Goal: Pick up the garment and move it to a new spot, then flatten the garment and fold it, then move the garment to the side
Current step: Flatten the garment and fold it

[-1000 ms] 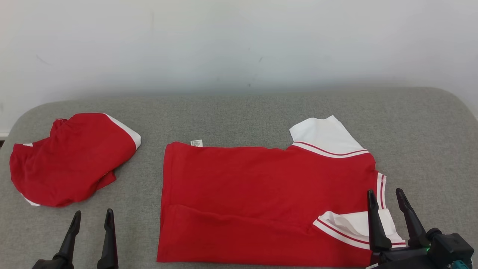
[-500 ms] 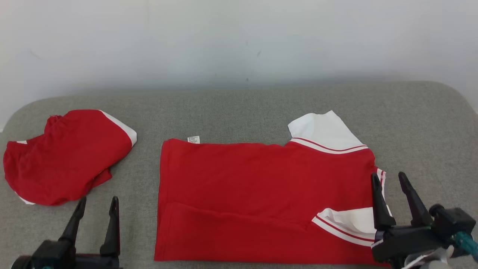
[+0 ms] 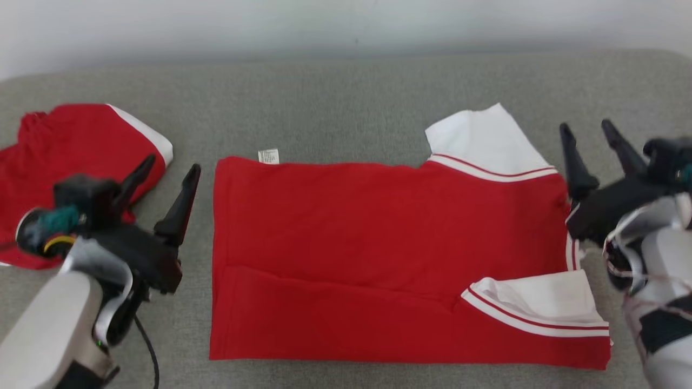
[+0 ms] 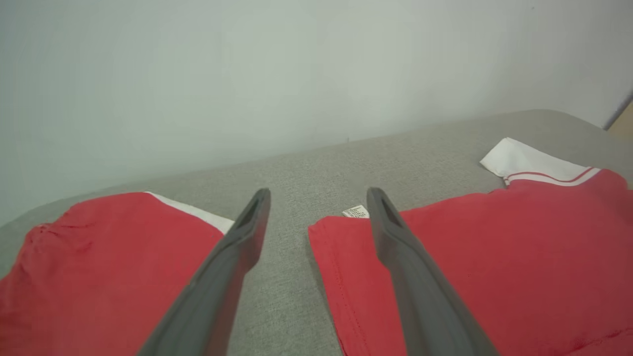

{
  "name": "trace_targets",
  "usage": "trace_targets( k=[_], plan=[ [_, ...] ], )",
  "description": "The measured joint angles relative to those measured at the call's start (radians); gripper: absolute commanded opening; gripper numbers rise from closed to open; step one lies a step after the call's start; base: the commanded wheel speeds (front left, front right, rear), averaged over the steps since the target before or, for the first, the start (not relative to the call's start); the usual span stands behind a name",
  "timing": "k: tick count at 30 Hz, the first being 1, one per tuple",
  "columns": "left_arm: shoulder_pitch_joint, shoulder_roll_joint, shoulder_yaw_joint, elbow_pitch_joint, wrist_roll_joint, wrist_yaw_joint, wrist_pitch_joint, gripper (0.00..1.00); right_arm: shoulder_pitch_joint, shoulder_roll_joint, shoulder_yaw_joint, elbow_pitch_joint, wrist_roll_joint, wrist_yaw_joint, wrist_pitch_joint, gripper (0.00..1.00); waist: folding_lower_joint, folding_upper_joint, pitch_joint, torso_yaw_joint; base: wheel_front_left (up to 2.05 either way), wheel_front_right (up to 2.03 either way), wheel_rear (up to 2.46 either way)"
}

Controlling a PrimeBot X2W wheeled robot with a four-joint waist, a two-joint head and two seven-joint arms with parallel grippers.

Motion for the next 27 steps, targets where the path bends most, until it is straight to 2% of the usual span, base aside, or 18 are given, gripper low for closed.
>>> trace_targets(
  k=[5, 9, 17, 27],
  plan=[
    [-0.133, 0.065, -0.156, 0.027, -0.151, 0.000, 0.104, 1.00, -0.143, -0.022, 0.057, 0.121, 0.011, 0.000, 0.039, 1.00, 0.0001, 0.0000, 0.071, 0.002, 0.00, 0.00, 0.00],
    [-0.218, 0.095, -0.251, 0.062, -0.210, 0.000, 0.165, 1.00, -0.241, -0.033, 0.113, 0.209, 0.021, 0.000, 0.060, 1.00, 0.0001, 0.0000, 0.121, 0.004, 0.00, 0.00, 0.00],
    [-0.366, 0.082, -0.369, 0.145, -0.316, 0.000, 0.216, 1.00, -0.419, -0.047, 0.217, 0.374, 0.049, 0.000, 0.100, 1.00, 0.0000, 0.0000, 0.205, 0.015, 0.00, 0.00, 0.00],
    [-0.482, 0.062, -0.484, 0.241, -0.369, 0.000, 0.250, 1.00, -0.541, -0.046, 0.320, 0.511, 0.084, 0.000, 0.144, 1.00, 0.0000, 0.0000, 0.258, 0.034, 0.00, 0.00, 0.00]
  ],
)
